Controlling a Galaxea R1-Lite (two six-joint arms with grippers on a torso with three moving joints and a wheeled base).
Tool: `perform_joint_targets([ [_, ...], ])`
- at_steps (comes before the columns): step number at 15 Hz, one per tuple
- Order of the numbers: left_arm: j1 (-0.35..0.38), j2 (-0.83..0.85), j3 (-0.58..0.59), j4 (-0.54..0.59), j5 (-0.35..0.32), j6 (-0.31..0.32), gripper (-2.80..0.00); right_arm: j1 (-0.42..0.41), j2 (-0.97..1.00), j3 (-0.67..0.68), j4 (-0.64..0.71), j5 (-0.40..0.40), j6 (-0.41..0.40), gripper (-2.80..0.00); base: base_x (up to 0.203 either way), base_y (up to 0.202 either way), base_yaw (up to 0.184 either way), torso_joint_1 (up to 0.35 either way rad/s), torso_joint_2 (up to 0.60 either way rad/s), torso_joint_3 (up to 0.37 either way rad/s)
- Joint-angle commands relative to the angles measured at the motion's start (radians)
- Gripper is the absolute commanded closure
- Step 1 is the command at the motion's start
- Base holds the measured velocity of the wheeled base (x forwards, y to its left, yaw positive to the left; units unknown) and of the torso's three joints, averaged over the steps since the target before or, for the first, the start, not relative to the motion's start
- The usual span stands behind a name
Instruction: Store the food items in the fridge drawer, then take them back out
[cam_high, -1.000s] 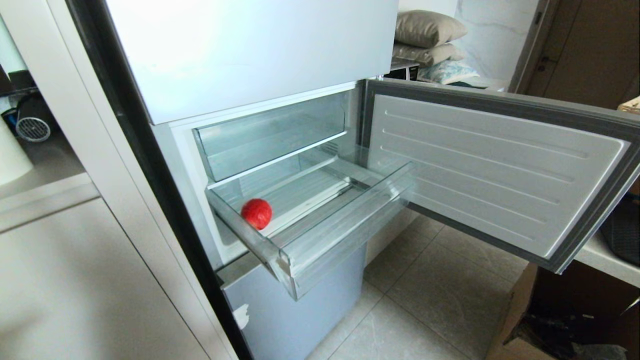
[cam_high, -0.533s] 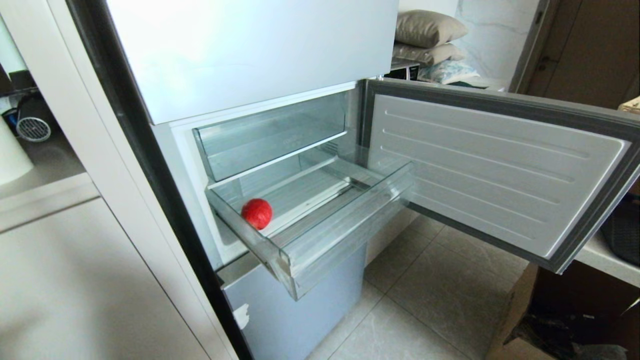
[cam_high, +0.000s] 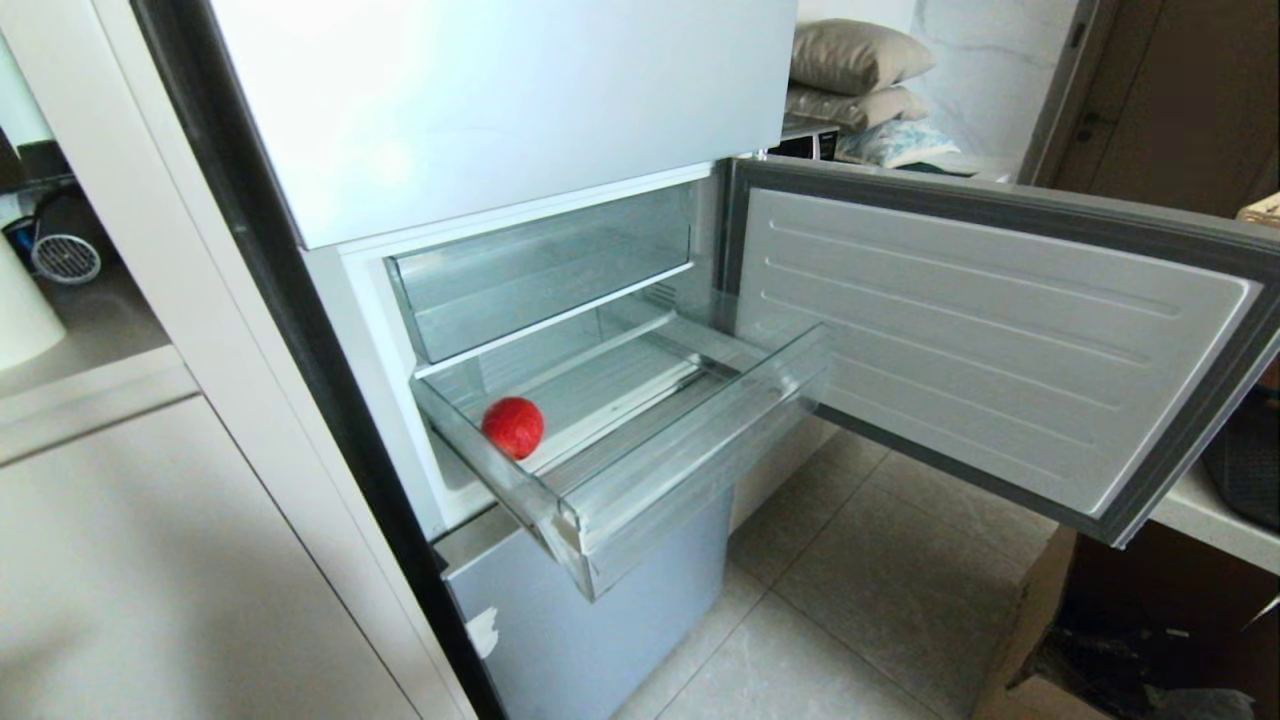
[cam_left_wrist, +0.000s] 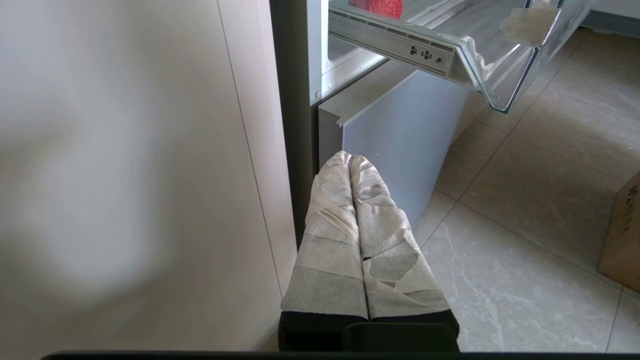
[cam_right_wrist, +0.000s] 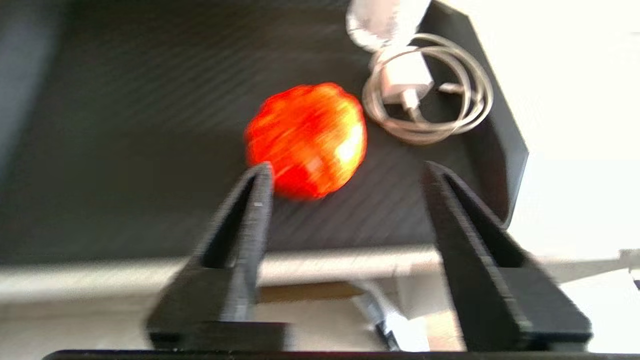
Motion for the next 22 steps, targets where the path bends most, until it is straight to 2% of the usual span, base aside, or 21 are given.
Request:
perform_joint_targets([
  [1,0.000,0.000,0.000,0.000,0.000,0.000,0.00,-0.019,0.084,-0.062,-0.004,0.000,-0.002,-2.80,0.000,0.000,0.000,0.000,0.00,0.000],
  [7,0.000,0.000,0.000,0.000,0.000,0.000,0.00,-0.012,0.198,-0.173,-0.012,0.027,0.007,-2.80,0.000,0.000,0.000,0.000,0.00,0.000],
  [8,0.000,0.000,0.000,0.000,0.000,0.000,0.00,0.001,0.213,-0.183,-0.030,0.053,0.011,-2.80,0.000,0.000,0.000,0.000,0.00,0.000],
  [12,0.000,0.000,0.000,0.000,0.000,0.000,0.00,0.022,0.271,-0.218,-0.154,0.060,0.013,-2.80,0.000,0.000,0.000,0.000,0.00,0.000],
  [22,0.000,0.000,0.000,0.000,0.000,0.000,0.00,0.053,0.362,-0.247,-0.168,0.064,0.015,-2.80,0.000,0.000,0.000,0.000,0.00,0.000],
])
